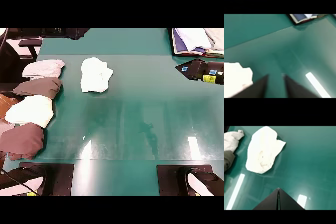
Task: Fold the shirts.
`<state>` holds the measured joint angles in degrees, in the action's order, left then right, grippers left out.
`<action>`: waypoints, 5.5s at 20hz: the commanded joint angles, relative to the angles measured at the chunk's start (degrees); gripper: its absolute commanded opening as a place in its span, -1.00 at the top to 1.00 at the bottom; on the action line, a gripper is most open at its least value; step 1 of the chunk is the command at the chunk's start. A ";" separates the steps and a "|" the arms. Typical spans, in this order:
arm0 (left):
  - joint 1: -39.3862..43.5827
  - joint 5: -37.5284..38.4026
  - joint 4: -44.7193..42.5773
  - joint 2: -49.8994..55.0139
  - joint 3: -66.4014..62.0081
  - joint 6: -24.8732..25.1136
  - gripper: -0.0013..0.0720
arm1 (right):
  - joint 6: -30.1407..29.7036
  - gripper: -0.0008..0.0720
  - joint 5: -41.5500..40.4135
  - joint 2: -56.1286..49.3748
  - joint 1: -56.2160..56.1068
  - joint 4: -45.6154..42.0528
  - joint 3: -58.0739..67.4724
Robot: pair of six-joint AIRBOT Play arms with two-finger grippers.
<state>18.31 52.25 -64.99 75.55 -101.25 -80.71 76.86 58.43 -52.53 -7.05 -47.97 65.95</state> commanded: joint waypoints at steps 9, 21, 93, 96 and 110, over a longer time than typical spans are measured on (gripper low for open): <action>-0.74 4.59 -17.07 28.17 0.00 -12.55 -0.79 | 0.02 0.93 0.17 -0.04 -0.02 0.37 0.02; -0.74 10.43 -20.17 26.73 -16.22 -11.82 0.89 | 0.02 0.93 0.07 0.00 -0.02 -0.15 5.20; -8.00 17.44 -14.91 6.62 2.47 -1.33 0.89 | 4.79 0.94 -5.38 -26.14 -21.79 -5.92 -1.70; -8.00 17.99 -16.92 -4.13 0.24 -1.31 0.89 | 4.74 0.94 3.26 -15.52 -11.37 -7.89 7.21; -8.00 20.37 -10.19 -32.26 -1.62 -1.68 0.89 | 10.23 0.94 29.33 -2.62 13.70 -15.21 41.22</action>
<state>10.31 71.37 -75.72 44.69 -103.28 -82.24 84.23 80.95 -53.54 3.11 -61.58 102.67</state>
